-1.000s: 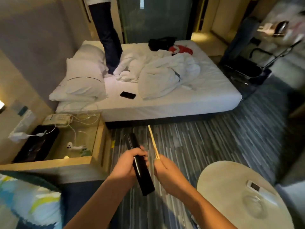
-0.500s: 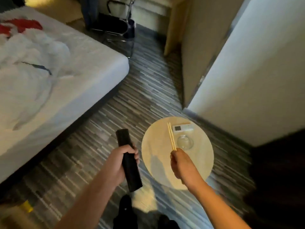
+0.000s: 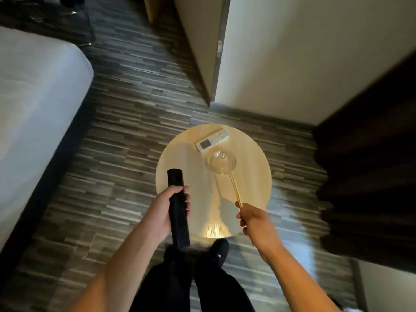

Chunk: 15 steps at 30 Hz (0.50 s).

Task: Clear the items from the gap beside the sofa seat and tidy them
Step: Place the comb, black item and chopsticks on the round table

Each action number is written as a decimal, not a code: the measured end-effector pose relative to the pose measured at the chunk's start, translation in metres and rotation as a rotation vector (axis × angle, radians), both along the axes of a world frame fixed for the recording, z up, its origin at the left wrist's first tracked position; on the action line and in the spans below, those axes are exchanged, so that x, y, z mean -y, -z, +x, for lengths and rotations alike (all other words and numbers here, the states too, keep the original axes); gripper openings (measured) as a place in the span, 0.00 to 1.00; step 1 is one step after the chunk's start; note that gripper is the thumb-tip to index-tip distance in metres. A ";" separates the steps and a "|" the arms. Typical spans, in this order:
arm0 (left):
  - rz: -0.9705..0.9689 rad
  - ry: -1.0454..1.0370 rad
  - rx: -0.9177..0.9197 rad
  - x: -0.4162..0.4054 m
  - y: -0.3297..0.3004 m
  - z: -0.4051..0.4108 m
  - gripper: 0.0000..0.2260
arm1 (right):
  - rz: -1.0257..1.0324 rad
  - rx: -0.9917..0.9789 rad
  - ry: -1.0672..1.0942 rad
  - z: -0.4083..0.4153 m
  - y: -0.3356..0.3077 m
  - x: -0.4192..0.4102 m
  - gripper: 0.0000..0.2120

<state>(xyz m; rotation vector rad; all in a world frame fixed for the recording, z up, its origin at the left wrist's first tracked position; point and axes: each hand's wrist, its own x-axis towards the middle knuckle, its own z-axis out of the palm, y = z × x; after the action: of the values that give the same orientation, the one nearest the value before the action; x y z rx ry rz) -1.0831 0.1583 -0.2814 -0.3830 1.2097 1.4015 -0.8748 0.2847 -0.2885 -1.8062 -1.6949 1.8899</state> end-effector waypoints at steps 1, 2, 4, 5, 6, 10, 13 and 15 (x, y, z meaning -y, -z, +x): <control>-0.017 0.023 -0.002 -0.010 0.015 0.001 0.15 | 0.011 0.012 0.028 0.000 0.018 -0.004 0.13; -0.036 0.047 -0.001 -0.017 0.030 0.003 0.15 | 0.020 0.026 0.063 0.000 0.034 -0.005 0.12; -0.071 0.085 0.000 -0.027 0.056 0.005 0.14 | 0.033 0.045 0.149 -0.001 0.063 -0.005 0.11; -0.084 0.094 0.003 -0.032 0.074 0.004 0.13 | 0.039 0.050 0.191 -0.004 0.082 -0.007 0.11; -0.104 0.112 0.003 -0.039 0.091 0.004 0.13 | 0.052 0.066 0.224 -0.008 0.102 -0.010 0.11; -0.196 0.159 0.000 -0.055 0.148 0.003 0.09 | 0.083 0.157 0.324 -0.023 0.170 -0.022 0.06; -0.213 0.179 0.030 -0.062 0.173 0.000 0.10 | 0.119 0.217 0.372 -0.033 0.208 -0.028 0.03; -0.236 0.185 0.048 -0.064 0.183 -0.002 0.10 | 0.134 0.270 0.392 -0.037 0.222 -0.030 0.03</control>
<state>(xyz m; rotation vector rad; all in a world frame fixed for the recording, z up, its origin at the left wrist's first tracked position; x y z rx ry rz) -1.0854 0.2226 -0.4647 -0.4537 1.3403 1.0897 -0.9122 0.3151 -0.5107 -2.2151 -1.3540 1.3995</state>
